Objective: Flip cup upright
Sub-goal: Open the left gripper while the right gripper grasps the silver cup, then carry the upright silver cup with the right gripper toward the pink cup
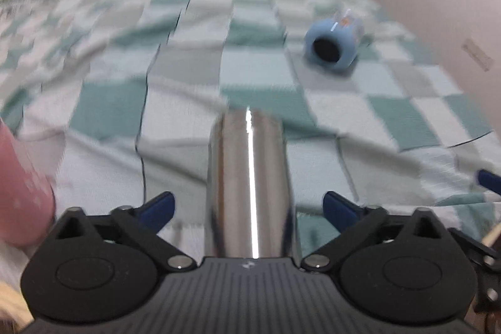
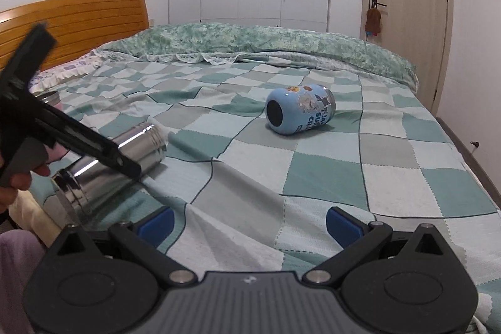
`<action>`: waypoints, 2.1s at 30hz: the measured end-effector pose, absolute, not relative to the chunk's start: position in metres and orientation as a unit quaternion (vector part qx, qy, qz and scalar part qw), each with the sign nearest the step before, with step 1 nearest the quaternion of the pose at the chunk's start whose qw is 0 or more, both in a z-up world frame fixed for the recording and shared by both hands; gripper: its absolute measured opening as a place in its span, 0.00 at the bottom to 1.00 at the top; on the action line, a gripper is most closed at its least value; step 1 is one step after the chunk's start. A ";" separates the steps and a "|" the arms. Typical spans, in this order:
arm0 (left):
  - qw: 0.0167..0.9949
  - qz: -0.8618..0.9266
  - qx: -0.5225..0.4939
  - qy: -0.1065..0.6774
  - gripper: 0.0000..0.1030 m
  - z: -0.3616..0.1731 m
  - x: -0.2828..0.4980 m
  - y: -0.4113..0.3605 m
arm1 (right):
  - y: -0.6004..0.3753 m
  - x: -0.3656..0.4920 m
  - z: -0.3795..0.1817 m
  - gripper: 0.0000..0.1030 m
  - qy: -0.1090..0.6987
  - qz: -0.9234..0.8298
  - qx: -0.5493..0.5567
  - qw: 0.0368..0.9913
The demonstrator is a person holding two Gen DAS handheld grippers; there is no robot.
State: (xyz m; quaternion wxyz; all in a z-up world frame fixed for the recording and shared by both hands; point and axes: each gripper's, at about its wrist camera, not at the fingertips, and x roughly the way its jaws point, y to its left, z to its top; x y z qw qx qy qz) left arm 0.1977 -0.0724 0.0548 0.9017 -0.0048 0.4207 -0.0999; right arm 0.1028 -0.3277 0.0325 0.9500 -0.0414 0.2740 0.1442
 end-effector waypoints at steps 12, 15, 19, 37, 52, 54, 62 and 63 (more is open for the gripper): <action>0.957 -0.102 0.005 0.271 1.00 0.104 0.127 -0.007 | -0.261 0.125 0.049 1.00 0.276 0.181 -0.042 0.943; 0.962 -0.094 0.002 0.258 1.00 0.098 0.111 0.015 | -0.239 0.133 0.051 1.00 0.284 0.192 -0.035 0.939; 0.964 -0.082 -0.002 0.251 1.00 0.088 0.094 0.043 | -0.214 0.148 0.052 1.00 0.304 0.196 -0.022 0.932; 0.961 -0.021 -0.041 0.272 1.00 0.049 0.103 0.115 | -0.179 0.239 0.020 0.86 0.436 0.140 0.120 0.881; 0.963 -0.006 -0.059 0.264 1.00 0.048 0.096 0.129 | -0.191 0.186 0.040 0.62 0.312 0.195 0.143 0.919; 0.963 -0.004 -0.061 0.262 1.00 0.049 0.094 0.131 | -0.188 0.172 0.048 0.62 0.282 0.207 0.123 0.929; 0.966 0.012 -0.068 0.249 1.00 0.053 0.083 0.142 | -0.153 0.138 0.073 0.60 0.177 0.252 0.048 0.950; 0.967 0.015 -0.068 0.247 1.00 0.054 0.082 0.143 | -0.145 0.137 0.076 0.60 0.166 0.255 0.038 0.952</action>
